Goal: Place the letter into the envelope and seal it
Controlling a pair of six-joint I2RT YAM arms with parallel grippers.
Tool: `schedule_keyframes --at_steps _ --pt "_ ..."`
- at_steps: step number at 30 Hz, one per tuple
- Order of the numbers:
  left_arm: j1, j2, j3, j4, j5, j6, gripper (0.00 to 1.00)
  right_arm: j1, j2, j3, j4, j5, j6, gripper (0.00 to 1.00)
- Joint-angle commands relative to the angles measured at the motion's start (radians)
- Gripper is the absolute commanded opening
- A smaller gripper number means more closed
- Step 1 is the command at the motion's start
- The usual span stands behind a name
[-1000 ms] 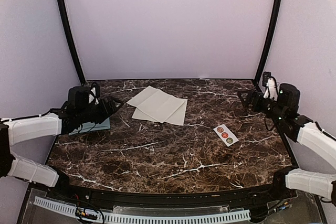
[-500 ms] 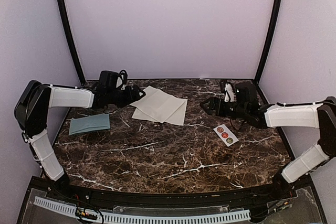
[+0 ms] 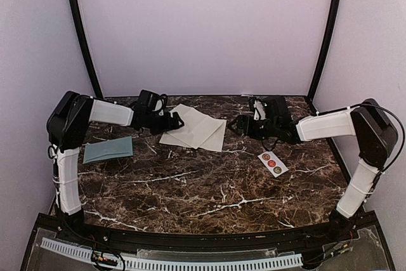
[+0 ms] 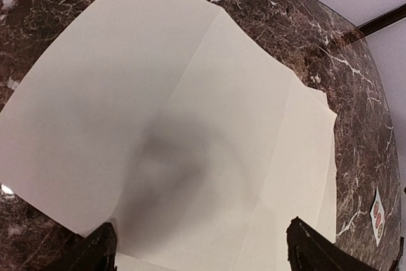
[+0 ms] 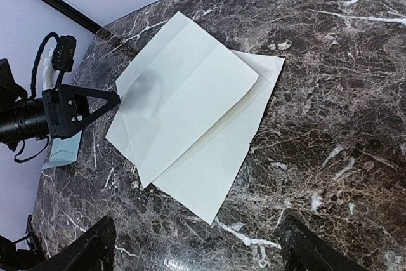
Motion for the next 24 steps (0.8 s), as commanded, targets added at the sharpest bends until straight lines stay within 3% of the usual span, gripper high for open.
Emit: schedule_keyframes --at_steps 1,7,12,24 --pt "-0.001 0.025 0.029 -0.021 0.045 0.043 0.92 0.014 0.011 0.034 -0.011 -0.016 0.005 0.86" --pt "-0.002 0.032 -0.008 -0.048 0.081 0.055 0.92 0.016 -0.002 0.019 -0.018 -0.013 0.005 0.85" --pt "-0.008 -0.003 -0.134 -0.031 0.126 0.046 0.92 0.016 -0.030 -0.002 -0.024 -0.009 0.012 0.85" --pt "-0.146 -0.304 -0.531 -0.012 0.210 -0.006 0.91 0.018 -0.128 -0.081 -0.056 0.011 0.018 0.85"
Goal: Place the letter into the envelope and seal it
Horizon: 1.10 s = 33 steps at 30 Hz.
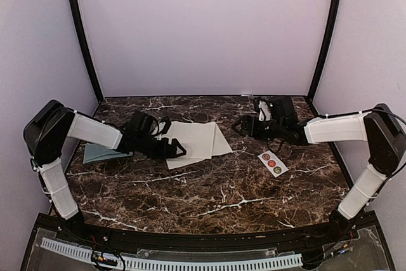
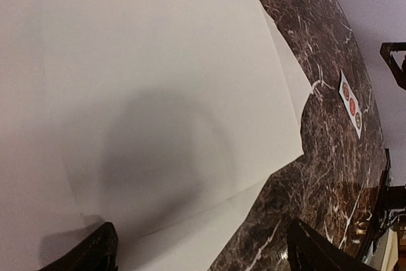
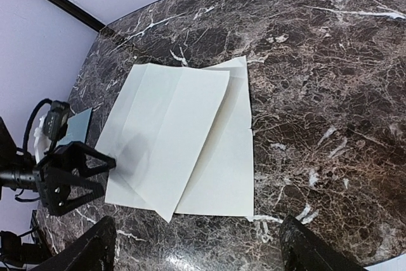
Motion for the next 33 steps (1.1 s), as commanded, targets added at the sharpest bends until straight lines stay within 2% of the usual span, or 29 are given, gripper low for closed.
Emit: schedule_keyframes --at_steps 1,6,11,15,20,27,33 --pt "-0.066 -0.092 -0.146 -0.131 0.059 -0.048 0.92 0.012 -0.041 -0.036 -0.002 0.003 0.009 0.85" --pt "-0.088 -0.301 -0.177 -0.200 0.070 -0.071 0.92 0.030 -0.057 -0.021 -0.016 -0.029 -0.005 0.85" --pt "-0.068 -0.414 -0.034 -0.395 0.044 -0.022 0.99 0.063 -0.058 0.031 -0.053 -0.035 -0.023 0.85" --pt "0.015 -0.390 0.079 -0.532 0.045 0.070 0.99 0.064 -0.009 0.061 -0.024 -0.097 -0.014 0.83" --pt "0.132 -0.329 0.091 -0.531 0.028 0.112 0.98 0.065 0.091 0.132 -0.023 -0.121 -0.005 0.80" --pt "0.139 -0.245 0.056 -0.426 0.042 0.097 0.94 0.078 0.239 0.275 -0.073 -0.135 -0.006 0.74" --pt "0.137 -0.163 0.071 -0.440 0.065 0.114 0.82 0.091 0.350 0.367 -0.080 -0.163 -0.007 0.69"
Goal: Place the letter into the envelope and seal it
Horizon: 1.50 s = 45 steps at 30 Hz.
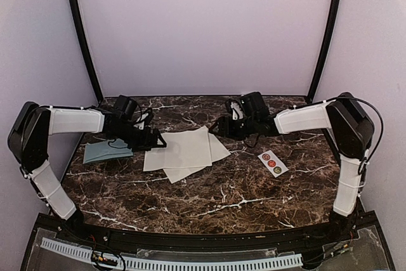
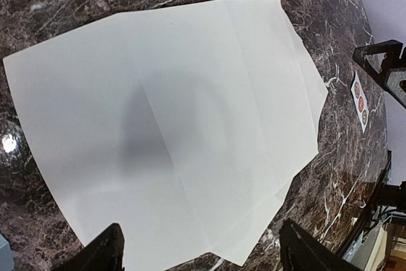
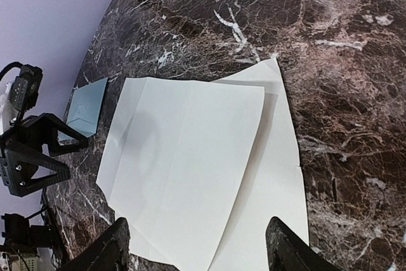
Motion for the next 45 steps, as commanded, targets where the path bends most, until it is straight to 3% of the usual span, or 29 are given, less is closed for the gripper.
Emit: schedule_keyframes --at_steps 1,7,22,26,36,42,45 --pt "-0.004 0.036 -0.004 0.005 0.024 0.025 0.79 0.019 0.071 0.080 0.002 -0.037 0.001 0.68" --pt "-0.004 0.095 -0.008 0.006 0.033 0.030 0.72 0.026 0.172 0.159 -0.010 -0.054 0.005 0.61" --pt "-0.004 0.177 0.003 -0.007 0.027 0.044 0.56 0.026 0.312 0.259 0.000 -0.084 0.042 0.56" --pt "-0.004 0.187 0.005 -0.008 0.033 0.045 0.54 0.026 0.330 0.266 0.029 -0.118 0.062 0.51" --pt "-0.008 0.196 0.005 -0.009 0.040 0.045 0.53 0.026 0.315 0.221 0.171 -0.206 0.148 0.27" --pt "-0.017 0.198 0.007 -0.010 0.044 0.048 0.53 0.027 0.303 0.189 0.258 -0.245 0.183 0.19" --pt "-0.019 0.198 0.007 -0.009 0.045 0.048 0.52 0.027 0.311 0.200 0.230 -0.220 0.175 0.20"
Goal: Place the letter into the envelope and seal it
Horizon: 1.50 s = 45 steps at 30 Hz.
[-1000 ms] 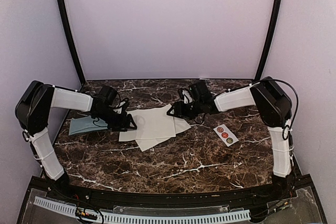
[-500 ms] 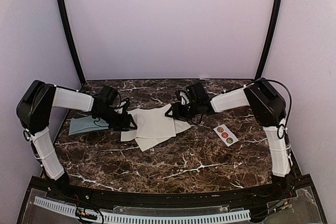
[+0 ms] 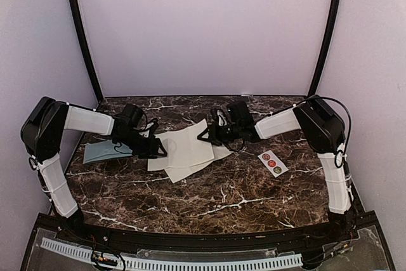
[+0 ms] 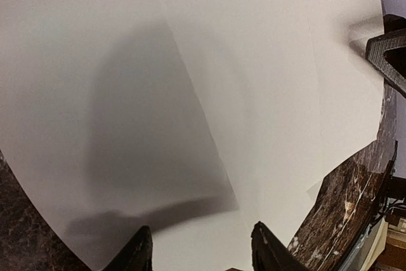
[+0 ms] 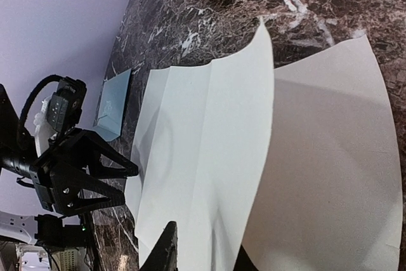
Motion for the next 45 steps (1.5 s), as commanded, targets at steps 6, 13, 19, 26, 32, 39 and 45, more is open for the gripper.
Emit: schedule_keyframes --at_steps 6,13,19,26,32,39,45 --pt "-0.018 0.021 0.002 -0.045 0.001 0.014 0.52 0.009 -0.023 -0.011 0.046 0.000 -0.010 0.03" --pt "-0.017 -0.168 -0.017 0.016 -0.102 0.048 0.62 0.010 -0.208 -0.062 0.043 -0.008 -0.086 0.00" --pt "-0.016 -0.497 -0.113 0.174 -0.118 -0.033 0.80 0.009 -0.437 -0.117 -0.050 -0.009 -0.206 0.00" --pt "-0.023 -0.708 -0.183 0.351 0.074 -0.184 0.91 0.010 -0.671 -0.191 -0.108 -0.056 -0.283 0.00" --pt "-0.096 -0.737 -0.134 0.358 0.153 -0.188 0.93 0.011 -0.827 -0.264 -0.055 -0.100 -0.279 0.00" --pt "-0.178 -0.674 -0.097 0.446 0.179 -0.230 0.93 0.013 -0.902 -0.320 0.009 -0.160 -0.263 0.00" --pt "-0.222 -0.602 -0.087 0.543 0.220 -0.265 0.93 0.014 -0.918 -0.345 0.085 -0.237 -0.225 0.00"
